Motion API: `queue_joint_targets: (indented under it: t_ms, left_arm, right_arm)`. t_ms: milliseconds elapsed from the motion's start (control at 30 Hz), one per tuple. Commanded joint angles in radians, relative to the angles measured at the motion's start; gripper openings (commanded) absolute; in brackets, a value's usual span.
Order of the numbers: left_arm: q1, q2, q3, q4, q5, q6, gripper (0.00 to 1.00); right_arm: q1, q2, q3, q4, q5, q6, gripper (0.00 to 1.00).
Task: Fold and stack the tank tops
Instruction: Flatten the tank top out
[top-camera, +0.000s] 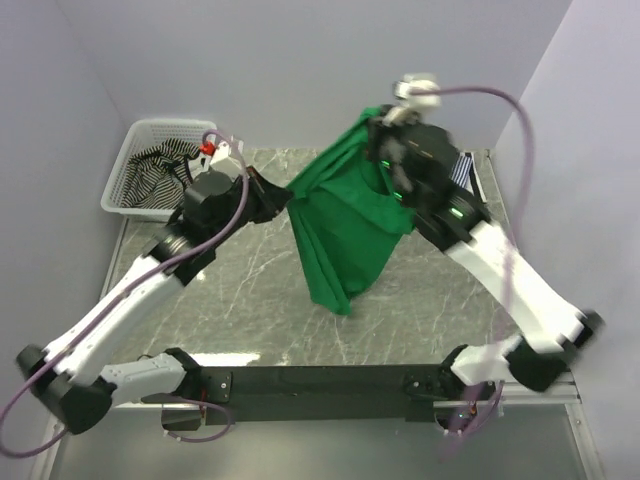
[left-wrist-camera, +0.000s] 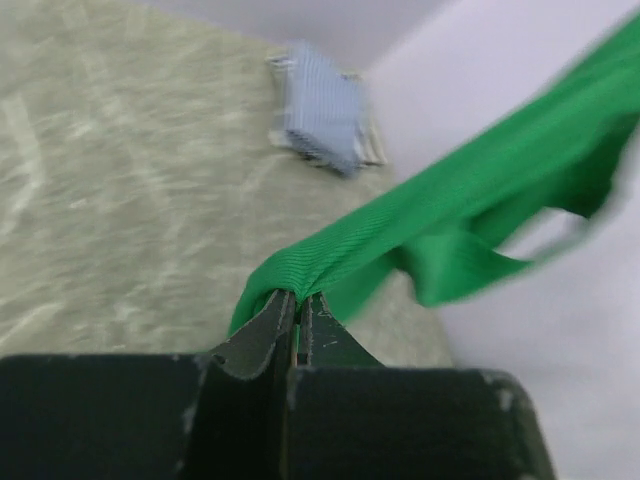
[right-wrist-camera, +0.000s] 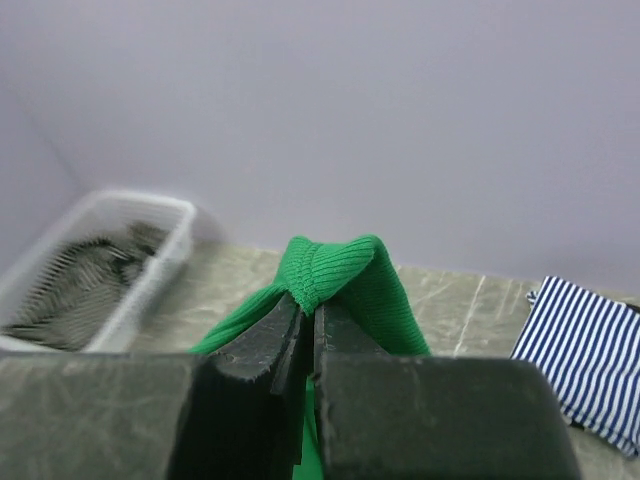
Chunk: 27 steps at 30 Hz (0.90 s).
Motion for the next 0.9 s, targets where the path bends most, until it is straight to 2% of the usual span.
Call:
queue_joint_targets:
  t_ms: [0,67,133,200,233,267,300,333,367,433,533,600,633,700,733,767,867]
  left_arm:
    - [0.18,0.114,-0.15,0.074,0.089,-0.096,0.01]
    - [0.266,0.194,-0.225,0.146,0.162,-0.131,0.01]
    - [0.312,0.291,-0.253,0.212,0.186,-0.145,0.01]
    - [0.377,0.355,-0.28,0.267,0.245,-0.169,0.01]
    - [0.397,0.405,-0.286,0.278,0.268,-0.185,0.11]
    - [0.427,0.421,-0.303,0.306,0.302,-0.194,0.19]
    - [0.438,0.43,-0.311,0.317,0.319,-0.203,0.29]
    - [0.446,0.426,-0.319,0.323,0.324,-0.206,0.49]
    - [0.449,0.413,-0.319,0.318,0.318,-0.197,0.58]
    - [0.449,0.369,-0.31,0.282,0.29,-0.161,0.74]
    - [0.449,0.315,-0.28,0.185,0.259,-0.098,0.78]
    - [0.437,0.272,-0.293,0.145,0.262,-0.07,0.76]
    - [0.425,0.26,-0.299,0.128,0.246,-0.041,0.75]
    - [0.35,0.255,-0.297,0.065,0.215,-0.004,0.73]
    - [0.313,0.278,-0.285,0.032,0.165,0.024,0.71]
    - [0.238,0.293,-0.261,-0.011,0.14,0.033,0.68]
    - [0.103,0.364,-0.218,-0.057,0.1,0.044,0.59]
  right_arm:
    - [-0.088,0.21,0.048,0.096,-0.034,-0.054,0.0]
    - [-0.121,0.362,0.097,0.126,-0.12,-0.049,0.0]
    - [-0.164,0.525,0.166,0.096,-0.212,0.006,0.0]
    - [-0.176,0.622,0.281,0.052,-0.246,0.02,0.0]
    - [-0.175,0.703,0.365,0.025,-0.251,0.022,0.06]
    - [-0.176,0.739,0.413,-0.004,-0.254,0.026,0.21]
    - [-0.176,0.767,0.45,-0.053,-0.253,0.034,0.32]
    - [-0.178,0.796,0.479,-0.07,-0.247,0.038,0.42]
    - [-0.178,0.801,0.513,-0.084,-0.222,0.054,0.57]
    - [-0.188,0.772,0.498,-0.104,-0.219,0.072,0.64]
    - [-0.208,0.682,0.414,-0.15,-0.179,0.144,0.68]
    - [-0.231,0.611,0.323,-0.173,-0.158,0.221,0.68]
    - [-0.237,0.522,0.191,-0.165,-0.156,0.242,0.68]
    - [-0.244,0.425,0.034,-0.119,-0.15,0.294,0.67]
    - [-0.244,0.34,-0.108,-0.108,-0.153,0.311,0.66]
    - [-0.245,0.3,-0.174,-0.104,-0.157,0.348,0.64]
    - [-0.247,0.164,-0.404,-0.093,-0.173,0.408,0.61]
